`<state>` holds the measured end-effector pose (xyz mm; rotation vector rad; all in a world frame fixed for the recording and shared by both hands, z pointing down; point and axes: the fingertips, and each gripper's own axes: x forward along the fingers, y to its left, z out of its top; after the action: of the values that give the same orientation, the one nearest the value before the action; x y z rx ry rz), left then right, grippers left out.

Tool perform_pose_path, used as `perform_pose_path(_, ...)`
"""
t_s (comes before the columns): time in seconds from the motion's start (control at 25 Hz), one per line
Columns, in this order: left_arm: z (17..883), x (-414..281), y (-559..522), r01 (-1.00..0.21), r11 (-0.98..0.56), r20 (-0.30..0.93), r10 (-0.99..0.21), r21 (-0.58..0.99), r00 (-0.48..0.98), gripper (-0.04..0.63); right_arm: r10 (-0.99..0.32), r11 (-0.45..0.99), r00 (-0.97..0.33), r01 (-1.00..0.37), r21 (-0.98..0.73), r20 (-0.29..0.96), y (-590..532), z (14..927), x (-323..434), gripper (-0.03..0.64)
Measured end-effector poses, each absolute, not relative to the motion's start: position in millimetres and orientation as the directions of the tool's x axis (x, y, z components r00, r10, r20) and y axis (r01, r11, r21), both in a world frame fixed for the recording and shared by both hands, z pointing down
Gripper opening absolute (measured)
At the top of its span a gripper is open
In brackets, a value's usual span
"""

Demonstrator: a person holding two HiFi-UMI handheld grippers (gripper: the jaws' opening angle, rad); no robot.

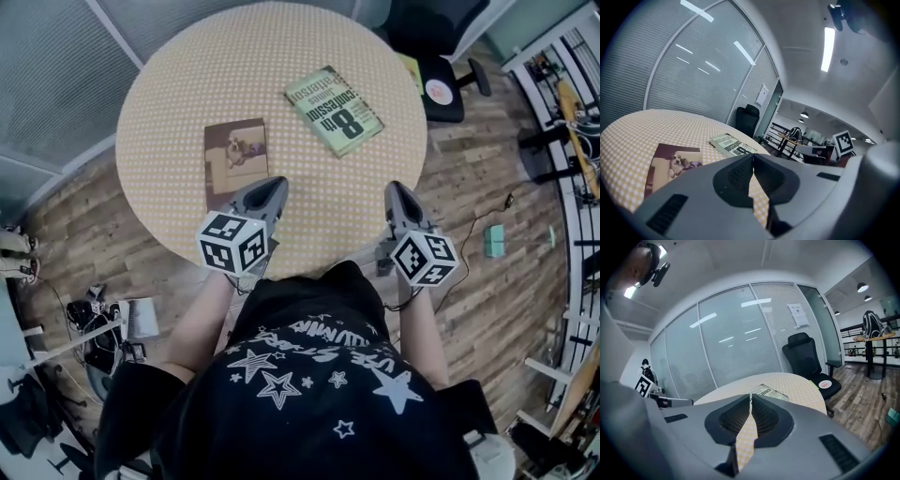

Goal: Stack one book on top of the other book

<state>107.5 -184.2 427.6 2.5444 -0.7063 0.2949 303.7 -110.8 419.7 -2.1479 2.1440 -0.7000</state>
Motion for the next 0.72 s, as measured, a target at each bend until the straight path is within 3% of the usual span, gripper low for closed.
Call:
perform_pose_path(0.44, 439, 87, -215, -0.68, -0.636, 0.361, -0.576, 0.364, 0.733, 0.008, -0.953, 0.042, -0.146, -0.933, -0.358, 0.267, -193, 425, 335, 0.029)
perform_pose_path(0.72, 456, 121, -233, -0.778, -0.524, 0.437, -0.644, 0.346, 0.628, 0.008, -0.909, 0.1, -0.229, -0.932, -0.349, 0.35, -236, 452, 370, 0.029)
